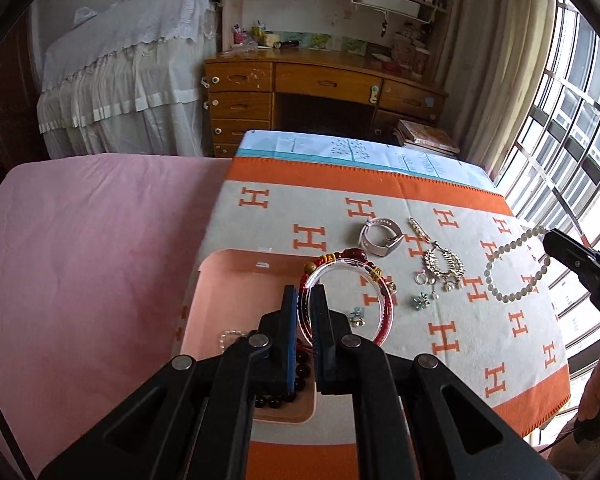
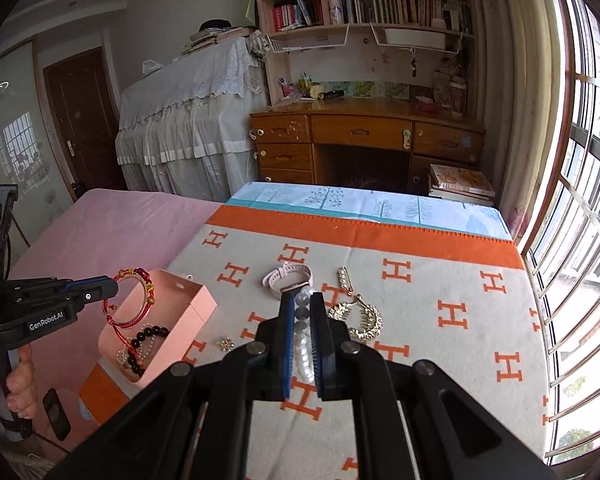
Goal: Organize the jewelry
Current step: 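Lower both held bracelets into the pink box and open both tools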
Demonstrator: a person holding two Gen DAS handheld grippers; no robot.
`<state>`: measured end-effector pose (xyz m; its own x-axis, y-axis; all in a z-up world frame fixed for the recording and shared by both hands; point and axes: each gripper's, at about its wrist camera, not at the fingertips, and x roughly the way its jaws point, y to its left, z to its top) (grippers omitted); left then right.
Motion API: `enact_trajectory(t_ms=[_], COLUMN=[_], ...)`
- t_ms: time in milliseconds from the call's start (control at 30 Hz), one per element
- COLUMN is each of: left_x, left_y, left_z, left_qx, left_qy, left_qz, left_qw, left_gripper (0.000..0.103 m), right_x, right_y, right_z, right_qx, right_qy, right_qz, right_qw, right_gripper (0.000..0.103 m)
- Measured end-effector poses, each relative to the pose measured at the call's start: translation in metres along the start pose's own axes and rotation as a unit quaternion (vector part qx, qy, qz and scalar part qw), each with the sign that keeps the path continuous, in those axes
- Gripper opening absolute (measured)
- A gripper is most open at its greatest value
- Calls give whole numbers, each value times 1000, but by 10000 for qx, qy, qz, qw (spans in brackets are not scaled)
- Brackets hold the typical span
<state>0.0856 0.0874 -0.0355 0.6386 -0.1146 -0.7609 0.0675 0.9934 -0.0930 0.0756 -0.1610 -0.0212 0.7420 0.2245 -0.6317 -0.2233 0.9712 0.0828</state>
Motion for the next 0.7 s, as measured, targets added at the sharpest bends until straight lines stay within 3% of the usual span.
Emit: enact_trajectory(t_ms=[267, 567, 700], left_x=[8, 54, 63], left_y=[55, 69, 73], left_z=[-24, -59, -66], left_qx=[-318, -206, -180], left_qy=[173, 800, 915], left_qz=[231, 94, 97], left_qw=[9991, 9965, 9956], left_gripper=[4, 5, 10], right_x=[3, 49, 66], right_y=[82, 147, 164], right_z=[30, 32, 26], right_qx=[-637, -1084, -1231], right_qy=[-178, 276, 494], right_qz=[584, 970, 1045], right_qw=[9961, 9890, 9856], right_gripper=[7, 7, 7])
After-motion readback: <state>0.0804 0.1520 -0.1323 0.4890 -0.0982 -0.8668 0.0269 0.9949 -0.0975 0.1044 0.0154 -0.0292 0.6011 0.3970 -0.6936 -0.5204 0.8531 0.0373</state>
